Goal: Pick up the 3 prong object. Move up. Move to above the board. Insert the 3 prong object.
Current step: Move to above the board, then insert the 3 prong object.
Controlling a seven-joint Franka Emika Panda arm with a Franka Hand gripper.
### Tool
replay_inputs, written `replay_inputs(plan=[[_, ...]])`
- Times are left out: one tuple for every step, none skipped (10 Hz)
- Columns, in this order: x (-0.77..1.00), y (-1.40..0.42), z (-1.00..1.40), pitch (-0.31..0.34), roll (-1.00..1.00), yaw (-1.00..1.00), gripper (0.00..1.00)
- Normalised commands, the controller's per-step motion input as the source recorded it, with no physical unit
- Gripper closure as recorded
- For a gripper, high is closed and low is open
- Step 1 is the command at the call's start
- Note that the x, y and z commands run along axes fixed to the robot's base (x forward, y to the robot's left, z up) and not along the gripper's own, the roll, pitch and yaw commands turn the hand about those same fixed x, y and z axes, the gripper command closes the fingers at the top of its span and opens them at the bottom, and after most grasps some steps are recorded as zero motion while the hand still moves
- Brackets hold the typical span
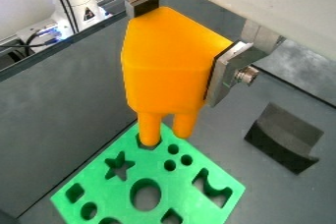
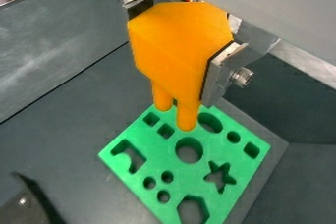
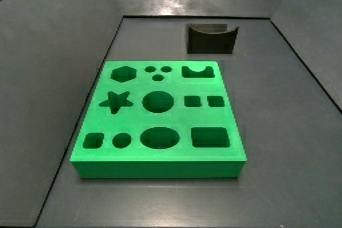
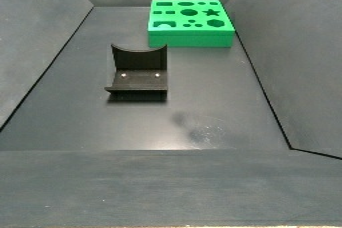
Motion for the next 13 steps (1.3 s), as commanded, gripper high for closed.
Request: replay_inputs(plan=[[0.11,-0.18,0.04,0.091,0.04,0.01,1.00],[0.00,0.00,-0.02,0.000,0.00,0.00,1.00],[0.00,0.00,-0.03,0.000,0.00,-0.02,1.00],[0.00,0.00,-0.04,0.000,0.00,-0.03,1.00],[0.00,0.00,-0.05,0.000,0.00,-0.04,1.00],[0.00,0.00,-0.06,-0.007,0.00,-0.05,1.00],[0.00,0.00,-0.06,-0.004,0.00,-0.05,1.00],[0.00,0.00,-0.06,-0.010,0.00,-0.05,1.00],[0.00,0.00,-0.05,-0.007,0.00,-0.04,1.00],[0.00,0.00,-0.04,0.000,0.01,-0.02,1.00],[0.00,0.00,-0.11,-0.009,0.04,0.00,1.00],[0.00,0.00,-0.14,0.000,0.06,0.00,1.00],[0.00,0.00,-0.13,-0.001,0.06,-0.02,1.00]])
